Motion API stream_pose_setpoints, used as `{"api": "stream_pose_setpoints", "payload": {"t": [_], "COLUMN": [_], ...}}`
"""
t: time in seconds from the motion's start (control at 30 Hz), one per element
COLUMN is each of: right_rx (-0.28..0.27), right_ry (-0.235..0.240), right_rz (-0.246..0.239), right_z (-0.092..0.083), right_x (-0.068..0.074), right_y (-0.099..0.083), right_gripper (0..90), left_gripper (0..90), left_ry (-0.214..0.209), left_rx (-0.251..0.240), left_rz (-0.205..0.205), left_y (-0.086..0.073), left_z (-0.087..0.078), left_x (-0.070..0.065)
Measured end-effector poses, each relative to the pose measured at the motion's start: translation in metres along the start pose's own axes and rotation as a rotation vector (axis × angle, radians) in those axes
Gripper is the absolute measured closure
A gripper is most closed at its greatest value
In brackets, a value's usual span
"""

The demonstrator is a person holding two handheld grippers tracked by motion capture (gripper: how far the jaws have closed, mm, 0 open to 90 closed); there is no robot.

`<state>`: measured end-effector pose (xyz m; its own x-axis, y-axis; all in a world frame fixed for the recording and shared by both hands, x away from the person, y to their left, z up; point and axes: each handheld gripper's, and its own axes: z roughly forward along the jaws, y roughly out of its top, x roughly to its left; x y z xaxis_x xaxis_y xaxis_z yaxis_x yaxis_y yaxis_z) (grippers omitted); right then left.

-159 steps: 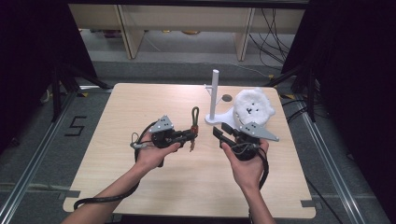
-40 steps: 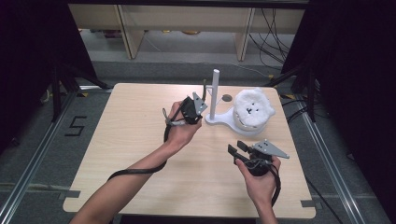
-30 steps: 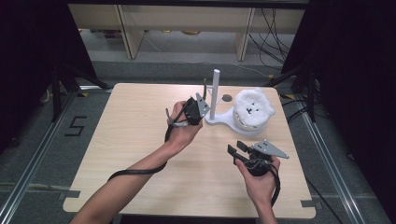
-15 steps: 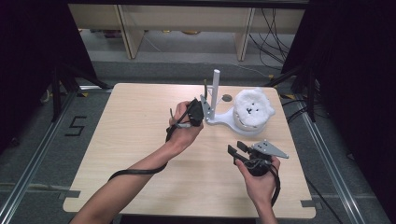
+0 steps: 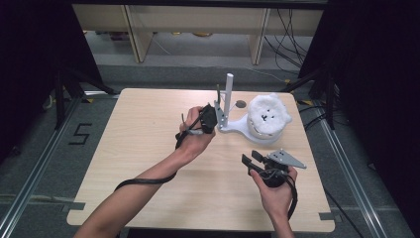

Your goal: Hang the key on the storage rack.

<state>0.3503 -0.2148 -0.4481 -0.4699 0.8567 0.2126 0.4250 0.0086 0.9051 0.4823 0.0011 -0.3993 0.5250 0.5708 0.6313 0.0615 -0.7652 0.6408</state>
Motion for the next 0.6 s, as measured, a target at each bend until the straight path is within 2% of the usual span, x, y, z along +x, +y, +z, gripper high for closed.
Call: {"api": "stream_pose_setpoints", "payload": {"t": [0.1,0.17,0.27,0.3,0.33,0.4,0.43,0.47,0.6], "right_rx": [-0.001,-0.004,-0.002,0.006,0.006,-0.002,0.009,0.002,-0.006], "right_ry": [-0.003,0.001,-0.004,0.003,0.003,0.004,0.000,-0.001,-0.010], "right_rz": [-0.004,-0.003,-0.002,0.045,0.043,0.013,0.049,0.009,0.000], "right_z": [0.000,0.000,0.000,0.000,0.000,0.000,-0.001,-0.001,-0.001], "right_x": [0.000,0.000,-0.001,0.003,0.002,-0.001,0.002,-0.001,-0.002], "right_y": [0.000,0.000,0.000,0.000,0.000,0.000,-0.001,0.000,0.000], "right_gripper": [55.1,55.2,55.1,55.1,55.2,55.1,55.1,55.1,55.1], "left_gripper": [77.9,77.9,78.1,78.1,78.1,77.9,77.7,77.7,77.3], "left_ry": [-0.004,-0.006,-0.027,-0.032,-0.033,-0.036,-0.035,-0.038,-0.043], "left_rx": [-0.002,0.006,0.003,0.003,0.011,0.003,0.001,-0.001,-0.003], "left_rz": [-0.001,0.013,0.009,0.004,0.011,-0.006,-0.010,-0.022,-0.029], "left_y": [0.001,0.001,0.000,0.000,0.000,-0.002,-0.002,-0.003,-0.006], "left_z": [0.001,0.002,0.005,0.006,0.007,0.009,0.010,0.010,0.012], "left_x": [0.000,0.000,-0.002,-0.003,-0.003,-0.004,-0.004,-0.004,-0.004]}}
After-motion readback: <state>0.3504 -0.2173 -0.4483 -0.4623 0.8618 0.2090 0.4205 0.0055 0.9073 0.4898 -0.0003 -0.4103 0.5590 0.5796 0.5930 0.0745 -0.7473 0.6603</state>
